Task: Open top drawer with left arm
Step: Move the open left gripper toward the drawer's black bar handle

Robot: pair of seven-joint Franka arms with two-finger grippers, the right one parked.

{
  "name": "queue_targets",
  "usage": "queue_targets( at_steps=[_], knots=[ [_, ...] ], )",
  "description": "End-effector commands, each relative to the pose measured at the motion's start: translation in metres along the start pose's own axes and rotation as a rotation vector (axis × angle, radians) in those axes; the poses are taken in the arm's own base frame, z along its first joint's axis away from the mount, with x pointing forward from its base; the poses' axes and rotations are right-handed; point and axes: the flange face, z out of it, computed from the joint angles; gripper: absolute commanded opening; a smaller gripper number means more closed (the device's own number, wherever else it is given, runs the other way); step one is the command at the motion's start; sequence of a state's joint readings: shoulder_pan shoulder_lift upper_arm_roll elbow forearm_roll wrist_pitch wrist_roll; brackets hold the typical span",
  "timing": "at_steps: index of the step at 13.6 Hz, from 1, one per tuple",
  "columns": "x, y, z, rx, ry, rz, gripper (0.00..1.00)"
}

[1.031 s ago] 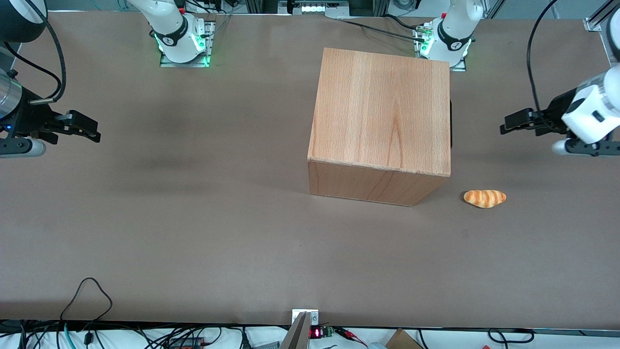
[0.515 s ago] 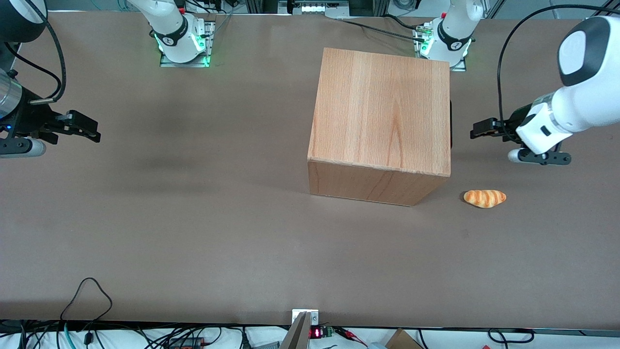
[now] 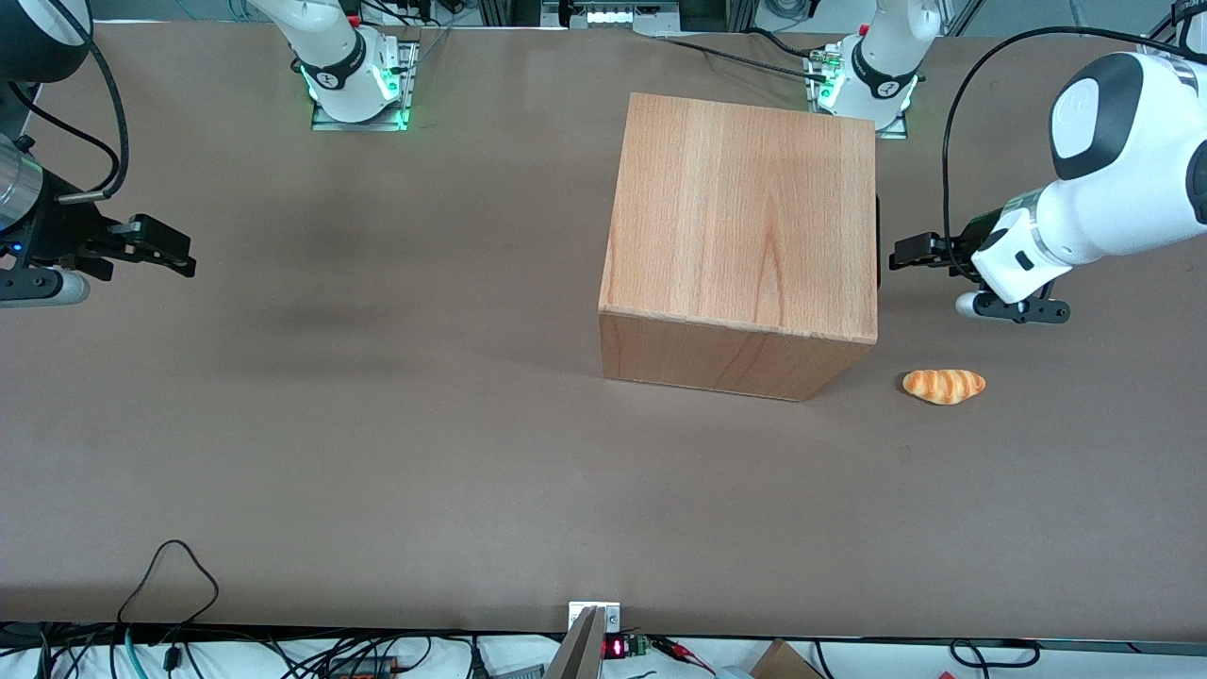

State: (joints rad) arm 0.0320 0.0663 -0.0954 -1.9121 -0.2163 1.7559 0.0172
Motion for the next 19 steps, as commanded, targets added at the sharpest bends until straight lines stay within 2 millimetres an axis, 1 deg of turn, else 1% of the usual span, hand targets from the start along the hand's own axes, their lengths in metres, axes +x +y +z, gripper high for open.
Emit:
queue_targets(
  at_steps=[1,19],
  knots=[
    [-0.002,0.01,0.013,-0.019,0.002,0.036,1.0],
    [0.01,0.005,0.042,-0.02,-0.042,0.055,1.0]
  ],
)
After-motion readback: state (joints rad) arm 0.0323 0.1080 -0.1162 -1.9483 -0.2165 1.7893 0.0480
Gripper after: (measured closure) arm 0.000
